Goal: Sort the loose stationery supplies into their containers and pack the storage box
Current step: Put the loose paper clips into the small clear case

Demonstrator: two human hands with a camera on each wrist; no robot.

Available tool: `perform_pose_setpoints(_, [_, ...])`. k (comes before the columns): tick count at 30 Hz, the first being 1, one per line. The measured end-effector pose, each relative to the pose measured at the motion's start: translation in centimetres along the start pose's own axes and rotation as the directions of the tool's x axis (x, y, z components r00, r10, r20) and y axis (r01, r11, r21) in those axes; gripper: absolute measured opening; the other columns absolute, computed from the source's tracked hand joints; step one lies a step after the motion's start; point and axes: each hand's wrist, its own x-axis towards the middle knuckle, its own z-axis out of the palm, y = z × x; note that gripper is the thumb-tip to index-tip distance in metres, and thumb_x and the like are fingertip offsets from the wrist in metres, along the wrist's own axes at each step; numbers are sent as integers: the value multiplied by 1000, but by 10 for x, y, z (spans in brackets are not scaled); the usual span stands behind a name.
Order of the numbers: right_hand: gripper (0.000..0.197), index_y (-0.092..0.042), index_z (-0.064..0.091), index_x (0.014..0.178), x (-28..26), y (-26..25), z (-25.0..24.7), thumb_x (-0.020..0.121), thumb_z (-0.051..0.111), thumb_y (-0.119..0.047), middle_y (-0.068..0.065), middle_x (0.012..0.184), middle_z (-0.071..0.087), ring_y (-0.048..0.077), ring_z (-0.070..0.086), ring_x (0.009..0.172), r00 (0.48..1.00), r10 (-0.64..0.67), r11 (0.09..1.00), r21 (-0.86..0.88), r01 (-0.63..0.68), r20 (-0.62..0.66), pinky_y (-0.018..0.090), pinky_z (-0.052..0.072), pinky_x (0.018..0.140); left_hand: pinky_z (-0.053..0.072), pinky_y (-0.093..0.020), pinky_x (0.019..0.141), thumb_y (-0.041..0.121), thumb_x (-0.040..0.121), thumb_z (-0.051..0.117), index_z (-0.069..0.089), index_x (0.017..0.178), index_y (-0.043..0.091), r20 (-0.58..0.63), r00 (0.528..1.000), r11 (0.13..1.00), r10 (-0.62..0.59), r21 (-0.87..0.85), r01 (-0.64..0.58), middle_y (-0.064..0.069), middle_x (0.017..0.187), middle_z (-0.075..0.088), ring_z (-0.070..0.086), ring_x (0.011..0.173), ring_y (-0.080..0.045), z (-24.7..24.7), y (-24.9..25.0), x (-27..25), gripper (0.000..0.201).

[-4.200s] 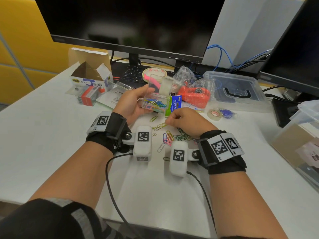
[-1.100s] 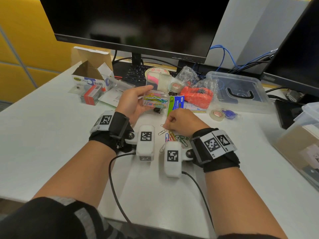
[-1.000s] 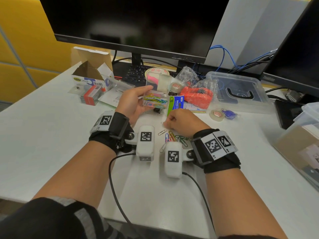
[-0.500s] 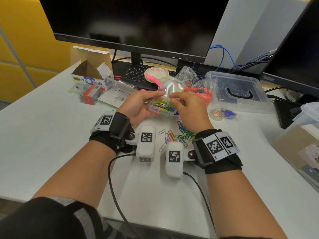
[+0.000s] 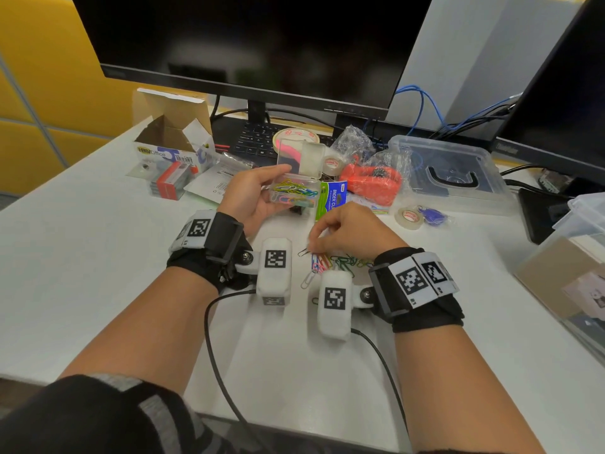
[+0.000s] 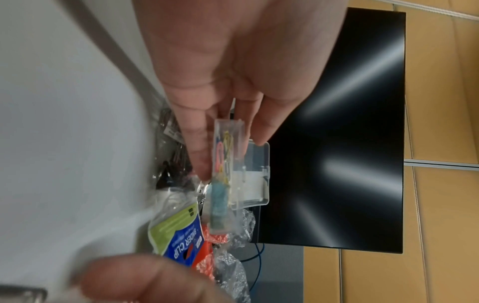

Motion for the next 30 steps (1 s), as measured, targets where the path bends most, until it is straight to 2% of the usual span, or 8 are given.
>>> perform_pose_setpoints(5, [10,-12,71,82,5,-1,5,78,75,-21,-11,57,54,1,48,52,995,34,999,-30,-31,95,8,34,46,59,-34,68,7,90,55,62,111,-1,-2,1000,1000,-2,0,2,-9,93,66,68,85,-27,1,0,-1,23])
perform_pose_setpoints(8, [7,-11,68,82,5,-1,5,82,70,-18,-11,59,51,1,46,54,997,-4,999,-42,7,79,9,33,49,59,-37,73,7,91,55,61,113,0,-7,1000,1000,-10,1,10,-9,93,65,67,89,-28,1,0,-1,25])
perform_pose_setpoints(13, [10,-14,61,77,5,2,-4,86,66,-16,-6,57,35,4,31,49,962,-78,952,267,150,-261,16,28,50,59,-41,73,7,90,55,61,116,-1,17,999,999,-29,23,28,-14,103,62,66,90,-30,2,1,-3,27])
perform_pose_setpoints(17, [12,-18,59,76,9,3,-4,88,63,-18,-7,64,39,6,36,57,910,-55,970,193,146,-411,22,31,57,57,-46,77,11,77,63,60,117,-3,124,988,993,-96,74,87,-20,118,56,62,101,-36,6,1,-10,42])
perform_pose_setpoints(20, [10,-12,67,86,8,3,-5,90,59,-18,-12,65,45,2,40,60,907,-65,984,126,129,-415,22,33,58,58,-45,76,17,65,65,59,116,-4,162,979,991,-120,73,110,-17,115,55,62,98,-34,9,1,-13,56])
perform_pose_setpoints(24, [20,-6,67,87,1,12,-15,92,57,-24,-8,67,50,3,43,62,908,36,989,147,28,-418,26,37,65,59,-37,67,9,84,58,58,120,-4,110,989,995,-98,25,96,-18,119,57,64,95,-33,7,1,-10,38])
perform_pose_setpoints(28, [29,-2,68,89,-8,24,-18,87,64,-31,9,85,65,14,55,76,961,193,981,33,-191,-198,28,42,66,59,-36,68,8,90,54,59,119,-2,74,993,996,-89,-9,90,-18,122,59,65,97,-32,6,1,-8,31])
perform_pose_setpoints(30, [26,-7,68,86,-8,28,-16,80,71,-32,5,88,67,16,59,81,959,251,967,-12,-255,-131,30,47,73,59,-37,70,7,90,54,58,120,-2,76,993,996,-89,-12,91,-16,118,59,66,94,-30,7,0,-8,32])
